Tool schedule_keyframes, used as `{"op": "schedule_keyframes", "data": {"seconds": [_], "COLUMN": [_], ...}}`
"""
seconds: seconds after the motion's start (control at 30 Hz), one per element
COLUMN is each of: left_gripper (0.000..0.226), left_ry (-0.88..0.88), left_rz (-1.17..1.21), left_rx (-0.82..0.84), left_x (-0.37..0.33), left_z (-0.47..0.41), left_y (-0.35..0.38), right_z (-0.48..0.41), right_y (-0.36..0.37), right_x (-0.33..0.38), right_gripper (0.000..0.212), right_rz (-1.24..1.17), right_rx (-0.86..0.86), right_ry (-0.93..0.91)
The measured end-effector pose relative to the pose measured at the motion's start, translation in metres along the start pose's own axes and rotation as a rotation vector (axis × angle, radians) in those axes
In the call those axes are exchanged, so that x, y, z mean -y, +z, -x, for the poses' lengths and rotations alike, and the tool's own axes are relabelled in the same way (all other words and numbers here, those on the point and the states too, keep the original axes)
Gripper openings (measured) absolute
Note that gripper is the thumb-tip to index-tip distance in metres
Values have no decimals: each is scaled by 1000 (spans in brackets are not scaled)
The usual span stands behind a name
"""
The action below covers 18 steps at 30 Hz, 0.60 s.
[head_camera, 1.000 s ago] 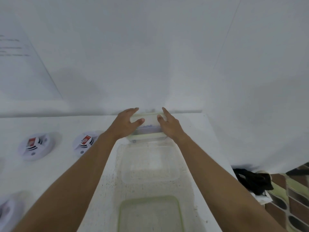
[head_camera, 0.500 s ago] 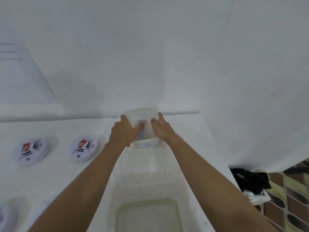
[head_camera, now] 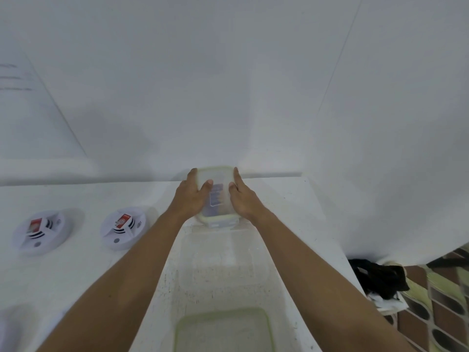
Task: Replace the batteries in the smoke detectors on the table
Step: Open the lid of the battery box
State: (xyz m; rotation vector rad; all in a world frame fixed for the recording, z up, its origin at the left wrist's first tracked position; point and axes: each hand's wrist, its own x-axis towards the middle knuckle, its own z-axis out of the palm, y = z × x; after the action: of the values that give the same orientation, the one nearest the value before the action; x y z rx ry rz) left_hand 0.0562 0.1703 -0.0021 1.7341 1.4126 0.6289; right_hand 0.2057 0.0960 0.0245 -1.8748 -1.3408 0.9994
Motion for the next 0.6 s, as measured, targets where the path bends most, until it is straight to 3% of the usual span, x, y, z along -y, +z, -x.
{"op": "schedule_keyframes", "data": {"seconds": [0.17,0.47,0.6], "left_gripper": [60,57,44], "left_ry": [-55,-61,-73], "left_rz": [261,404,322], "left_rx": [53,116,-54], "left_x": [2,5,5], "left_z": [-1,-3,-3], "left_y": [6,5,5], "right_z": [-1,-3,-3], "right_y": [0,-1,-2], "right_x": [-3,-4,-4], "right_gripper": [54,53,53], "right_rz": [-2,9,9], "right_rx": [2,8,0], "right_ry": [18,29,35]}}
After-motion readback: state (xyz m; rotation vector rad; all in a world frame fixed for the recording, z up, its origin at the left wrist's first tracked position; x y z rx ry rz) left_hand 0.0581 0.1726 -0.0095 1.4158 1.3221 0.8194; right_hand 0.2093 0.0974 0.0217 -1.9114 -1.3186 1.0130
